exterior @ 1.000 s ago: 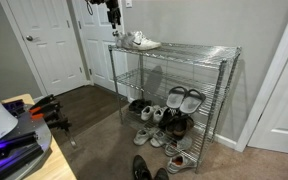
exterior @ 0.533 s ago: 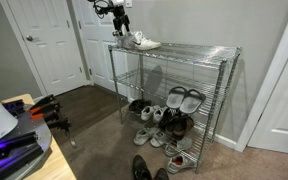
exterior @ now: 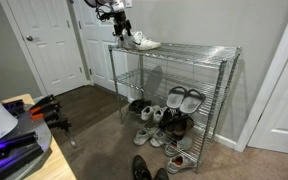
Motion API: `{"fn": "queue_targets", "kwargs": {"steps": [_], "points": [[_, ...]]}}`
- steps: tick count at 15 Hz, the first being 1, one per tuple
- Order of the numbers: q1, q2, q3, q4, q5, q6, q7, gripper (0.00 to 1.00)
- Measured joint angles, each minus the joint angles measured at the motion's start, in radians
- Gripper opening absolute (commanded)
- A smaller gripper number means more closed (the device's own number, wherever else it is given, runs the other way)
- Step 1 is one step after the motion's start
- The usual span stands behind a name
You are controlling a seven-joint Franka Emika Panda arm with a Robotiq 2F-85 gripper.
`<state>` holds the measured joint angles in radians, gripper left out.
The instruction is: Correctly position the sneakers
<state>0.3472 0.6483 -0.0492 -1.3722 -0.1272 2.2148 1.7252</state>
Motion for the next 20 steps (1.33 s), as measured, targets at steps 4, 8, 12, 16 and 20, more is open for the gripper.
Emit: {"fn": "queue_targets", "kwargs": {"steps": [4, 8, 12, 16, 20], "points": [[0.0, 0.022, 0.0, 0.005, 0.0, 0.0, 0.01, 0.74], [0.0, 0.032, 0.001, 0.007, 0.0, -0.005, 0.01, 0.55], [-0.003, 0.03, 0.006, 0.013, 0.0, -0.007, -0.021, 0.29], [-0.004, 0.019, 0.008, 0.02, 0.0, -0.007, -0.081, 0.05], [-0.006, 0.008, 0.009, 0.026, 0.0, -0.007, -0.122, 0.0]]}}
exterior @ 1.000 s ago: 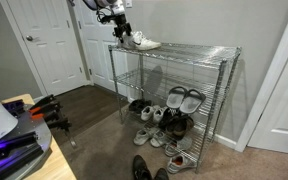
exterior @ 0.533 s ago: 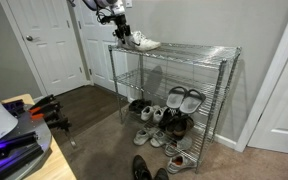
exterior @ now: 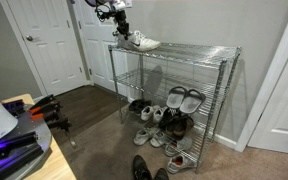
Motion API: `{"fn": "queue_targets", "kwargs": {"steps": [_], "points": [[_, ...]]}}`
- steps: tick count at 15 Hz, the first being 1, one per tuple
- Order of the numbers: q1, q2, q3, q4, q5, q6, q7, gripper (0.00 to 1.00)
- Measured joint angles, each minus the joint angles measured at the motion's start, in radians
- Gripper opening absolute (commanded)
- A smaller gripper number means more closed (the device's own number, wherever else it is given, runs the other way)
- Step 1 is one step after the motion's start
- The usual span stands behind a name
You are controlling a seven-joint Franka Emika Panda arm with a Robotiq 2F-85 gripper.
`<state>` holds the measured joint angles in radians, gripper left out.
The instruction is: Correctly position the sneakers
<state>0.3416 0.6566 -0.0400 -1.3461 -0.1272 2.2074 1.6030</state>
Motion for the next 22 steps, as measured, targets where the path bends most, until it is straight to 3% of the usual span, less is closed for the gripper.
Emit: {"fn": "queue_targets", "kwargs": {"steps": [7, 11, 15, 22], "points": [[-0.026, 0.0, 0.027, 0.013, 0.011, -0.035, -0.105, 0.03], [-0.014, -0.021, 0.032, 0.043, -0.026, -0.171, -0.254, 0.03], [0.028, -0.067, 0.032, 0.05, -0.139, -0.299, -0.337, 0.03], [0.024, -0.083, 0.029, 0.052, -0.206, -0.304, -0.541, 0.03]]}}
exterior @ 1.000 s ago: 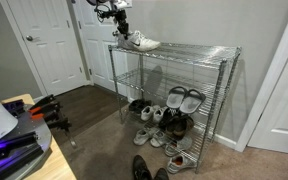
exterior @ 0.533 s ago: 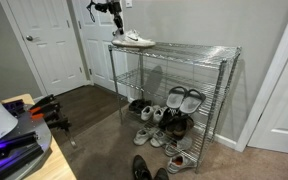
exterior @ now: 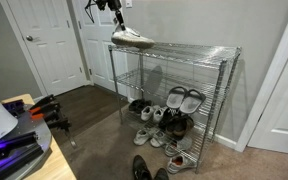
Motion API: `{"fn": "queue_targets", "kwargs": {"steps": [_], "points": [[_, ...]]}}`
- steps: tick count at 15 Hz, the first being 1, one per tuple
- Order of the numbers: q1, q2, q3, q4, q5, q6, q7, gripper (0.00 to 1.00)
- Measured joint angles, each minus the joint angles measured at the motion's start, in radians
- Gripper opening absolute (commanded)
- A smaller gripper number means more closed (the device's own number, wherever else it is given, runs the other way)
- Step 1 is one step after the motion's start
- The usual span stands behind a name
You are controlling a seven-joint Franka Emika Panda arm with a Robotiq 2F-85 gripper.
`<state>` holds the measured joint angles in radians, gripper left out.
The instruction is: Correctly position the sneakers
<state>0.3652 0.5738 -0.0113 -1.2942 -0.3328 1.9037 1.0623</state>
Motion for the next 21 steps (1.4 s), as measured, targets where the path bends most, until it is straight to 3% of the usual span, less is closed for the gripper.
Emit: {"fn": "queue_targets", "kwargs": {"steps": [7, 11, 15, 21], "points": [[-0.056, 0.022, 0.0, 0.021, 0.033, 0.047, -0.113, 0.03], [-0.09, 0.055, -0.003, 0.022, 0.091, 0.013, -0.124, 0.03], [-0.115, 0.099, -0.048, 0.024, 0.091, -0.003, -0.121, 0.03], [-0.111, 0.108, -0.07, 0.033, 0.091, -0.003, -0.117, 0.03]]}}
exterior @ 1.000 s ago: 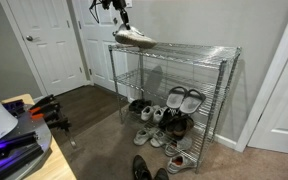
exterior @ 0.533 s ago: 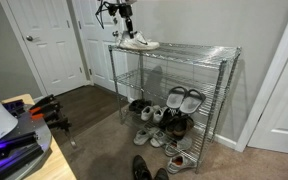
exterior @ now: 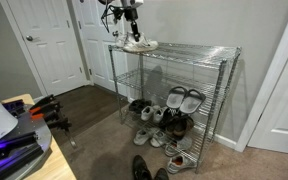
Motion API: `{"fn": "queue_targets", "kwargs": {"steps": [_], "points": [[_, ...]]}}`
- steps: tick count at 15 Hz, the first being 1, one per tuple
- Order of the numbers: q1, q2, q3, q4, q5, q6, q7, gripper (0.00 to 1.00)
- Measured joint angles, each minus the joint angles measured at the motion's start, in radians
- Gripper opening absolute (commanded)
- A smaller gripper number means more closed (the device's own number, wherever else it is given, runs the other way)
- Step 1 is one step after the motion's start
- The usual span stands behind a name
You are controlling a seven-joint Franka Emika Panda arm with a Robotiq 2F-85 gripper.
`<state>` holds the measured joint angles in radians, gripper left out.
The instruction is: Correctly position the sneakers
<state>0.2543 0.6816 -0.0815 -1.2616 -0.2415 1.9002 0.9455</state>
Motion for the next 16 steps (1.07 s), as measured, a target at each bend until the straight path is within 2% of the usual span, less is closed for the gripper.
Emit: {"fn": "queue_targets", "kwargs": {"steps": [3, 9, 16], "points": [[0.017, 0.006, 0.018, 0.015, 0.0, 0.02, 0.003, 0.03], [0.1, 0.056, 0.029, 0.111, -0.013, 0.035, 0.003, 0.03], [0.104, 0.098, -0.008, 0.154, -0.021, 0.026, 0.008, 0.03]]}}
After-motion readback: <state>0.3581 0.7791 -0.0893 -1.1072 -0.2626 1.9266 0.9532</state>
